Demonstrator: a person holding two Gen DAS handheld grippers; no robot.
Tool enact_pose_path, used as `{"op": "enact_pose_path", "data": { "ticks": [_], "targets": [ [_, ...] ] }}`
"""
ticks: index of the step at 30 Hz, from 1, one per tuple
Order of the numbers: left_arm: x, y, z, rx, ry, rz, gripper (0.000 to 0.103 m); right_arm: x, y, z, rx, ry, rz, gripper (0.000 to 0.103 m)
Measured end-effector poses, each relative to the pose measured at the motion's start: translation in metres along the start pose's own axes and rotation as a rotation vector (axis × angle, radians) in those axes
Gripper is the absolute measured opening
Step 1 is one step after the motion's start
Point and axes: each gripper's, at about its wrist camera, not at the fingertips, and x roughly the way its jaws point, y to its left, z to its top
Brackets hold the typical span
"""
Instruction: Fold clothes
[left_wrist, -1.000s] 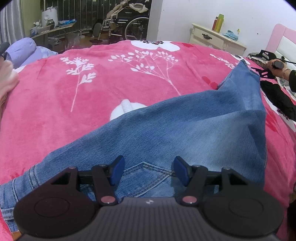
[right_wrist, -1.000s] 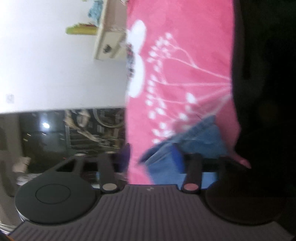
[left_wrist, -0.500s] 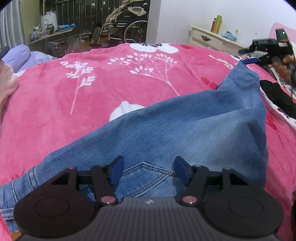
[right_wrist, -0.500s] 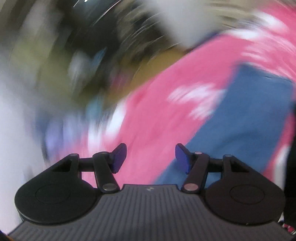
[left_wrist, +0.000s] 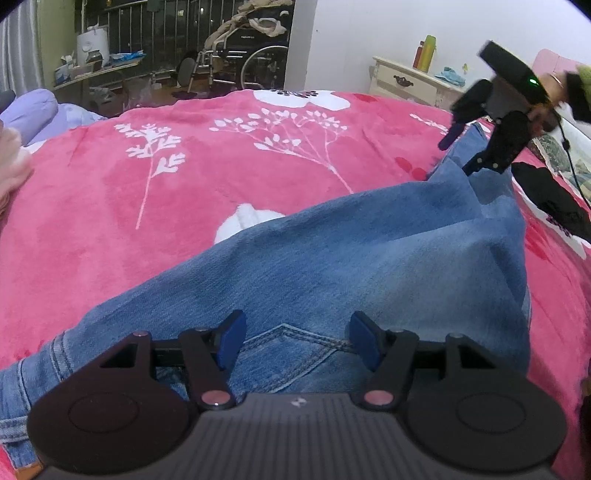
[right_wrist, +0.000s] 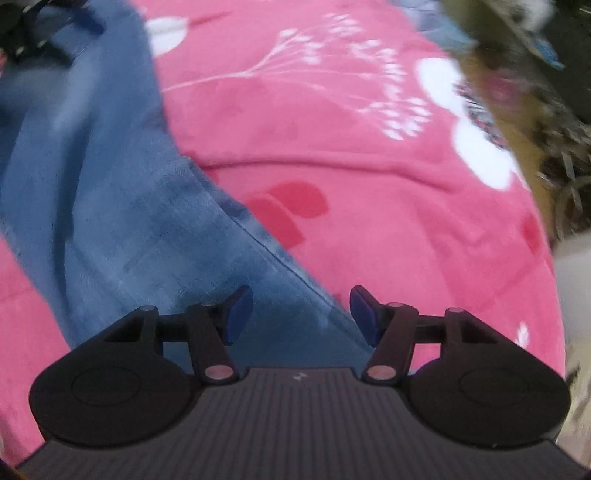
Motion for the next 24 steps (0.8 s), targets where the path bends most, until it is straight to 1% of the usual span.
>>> {"op": "enact_pose_path", "data": {
  "ticks": [4, 7, 9, 11, 13, 14, 16, 17, 18, 20, 21, 24],
  "targets": [
    [0.0, 0.0, 0.001, 0.002, 0.008, -0.002, 0.065, 0.024, -0.004, 0.022, -0.123, 0.119, 0.086, 0.058],
    [0.001, 0.0, 0.001, 0.005, 0.011, -0.004, 0.065, 0.041, -0.01, 0.031, -0.144, 0.195, 0.166, 0.059],
    [0.001, -0.001, 0.001, 0.007, 0.013, -0.006, 0.066, 0.046, -0.017, 0.034, -0.116, 0.222, 0.21, 0.059],
    [0.002, 0.0, 0.002, 0.009, 0.015, -0.01, 0.066, 0.047, -0.023, 0.033, -0.075, 0.23, 0.241, 0.059],
    [0.002, 0.0, 0.002, 0.009, 0.014, -0.013, 0.067, 0.045, -0.024, 0.029, -0.042, 0.235, 0.252, 0.055],
    [0.002, 0.0, 0.001, 0.009, 0.014, -0.014, 0.067, 0.043, -0.02, 0.028, -0.037, 0.236, 0.25, 0.048],
    [0.003, 0.001, 0.002, 0.006, 0.011, -0.016, 0.067, 0.035, -0.01, 0.023, -0.059, 0.212, 0.215, 0.04],
    [0.003, 0.002, 0.002, 0.005, 0.01, -0.017, 0.067, 0.031, -0.004, 0.021, -0.071, 0.198, 0.194, 0.029],
    [0.003, 0.002, 0.001, 0.003, 0.01, -0.018, 0.067, 0.025, 0.004, 0.018, -0.087, 0.175, 0.156, 0.02],
    [0.003, 0.002, 0.001, 0.0, 0.008, -0.019, 0.067, 0.014, 0.014, 0.009, -0.085, 0.132, 0.085, 0.009],
    [0.003, 0.002, 0.001, -0.001, 0.008, -0.019, 0.067, 0.006, 0.017, 0.003, -0.061, 0.099, 0.053, 0.007],
    [0.003, 0.002, 0.002, 0.0, 0.008, -0.018, 0.067, -0.015, 0.024, -0.012, 0.015, 0.01, -0.039, 0.006]
  ]
}}
